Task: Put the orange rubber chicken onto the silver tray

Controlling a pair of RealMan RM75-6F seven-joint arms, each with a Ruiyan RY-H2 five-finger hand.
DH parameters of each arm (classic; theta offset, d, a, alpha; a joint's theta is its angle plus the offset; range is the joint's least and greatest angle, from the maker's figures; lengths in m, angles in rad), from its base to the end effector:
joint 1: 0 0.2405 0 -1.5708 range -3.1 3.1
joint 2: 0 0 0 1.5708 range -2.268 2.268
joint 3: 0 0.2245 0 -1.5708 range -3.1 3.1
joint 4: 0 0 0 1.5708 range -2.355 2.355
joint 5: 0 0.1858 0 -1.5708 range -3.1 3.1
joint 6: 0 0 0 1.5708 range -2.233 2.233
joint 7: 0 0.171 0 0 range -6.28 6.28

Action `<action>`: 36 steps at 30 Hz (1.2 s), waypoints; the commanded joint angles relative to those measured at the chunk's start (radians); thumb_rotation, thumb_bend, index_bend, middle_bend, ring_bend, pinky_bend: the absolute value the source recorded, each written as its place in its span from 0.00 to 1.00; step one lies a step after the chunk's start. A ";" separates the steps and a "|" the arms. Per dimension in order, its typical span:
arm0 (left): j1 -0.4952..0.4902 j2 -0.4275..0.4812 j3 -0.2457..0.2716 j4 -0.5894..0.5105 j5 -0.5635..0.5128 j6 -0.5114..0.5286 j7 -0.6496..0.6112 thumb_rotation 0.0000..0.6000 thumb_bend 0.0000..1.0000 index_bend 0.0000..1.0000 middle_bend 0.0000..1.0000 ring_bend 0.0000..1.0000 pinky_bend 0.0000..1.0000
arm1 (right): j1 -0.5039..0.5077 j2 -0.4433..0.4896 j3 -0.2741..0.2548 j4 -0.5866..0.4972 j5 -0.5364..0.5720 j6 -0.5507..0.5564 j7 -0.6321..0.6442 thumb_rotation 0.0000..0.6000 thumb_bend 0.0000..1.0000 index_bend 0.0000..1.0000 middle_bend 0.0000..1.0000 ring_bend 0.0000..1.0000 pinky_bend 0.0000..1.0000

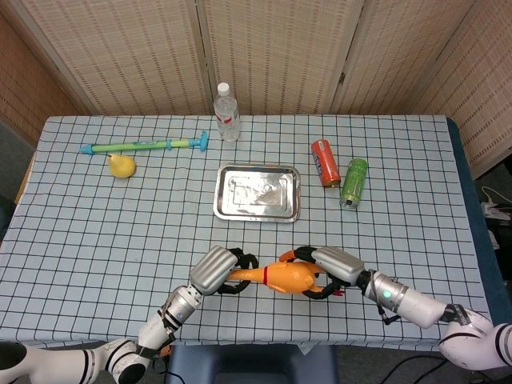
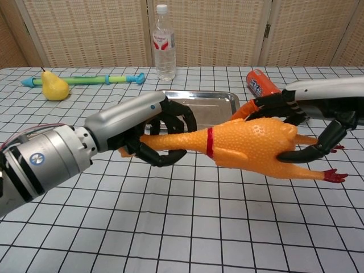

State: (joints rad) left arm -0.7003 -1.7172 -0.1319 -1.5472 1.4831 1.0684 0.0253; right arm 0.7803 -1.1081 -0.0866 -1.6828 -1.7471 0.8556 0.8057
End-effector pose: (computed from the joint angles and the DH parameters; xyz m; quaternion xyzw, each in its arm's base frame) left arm -0.0391 0.2725 -0.0383 -0.7209 -0.4064 -0.5183 0.2157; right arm -0.1323 -0.2734 0.0443 0.7385 -0.5595 0.3563 0.1211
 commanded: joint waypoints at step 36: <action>-0.013 0.027 0.004 -0.010 -0.014 0.002 -0.002 1.00 0.80 0.86 0.64 0.47 0.67 | 0.026 0.028 -0.068 0.022 -0.091 0.103 0.180 1.00 0.22 0.00 0.00 0.00 0.00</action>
State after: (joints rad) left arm -0.7132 -1.6903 -0.1282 -1.5576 1.4693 1.0703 0.0234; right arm 0.7965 -1.0839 -0.1448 -1.6659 -1.8264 0.9564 0.9734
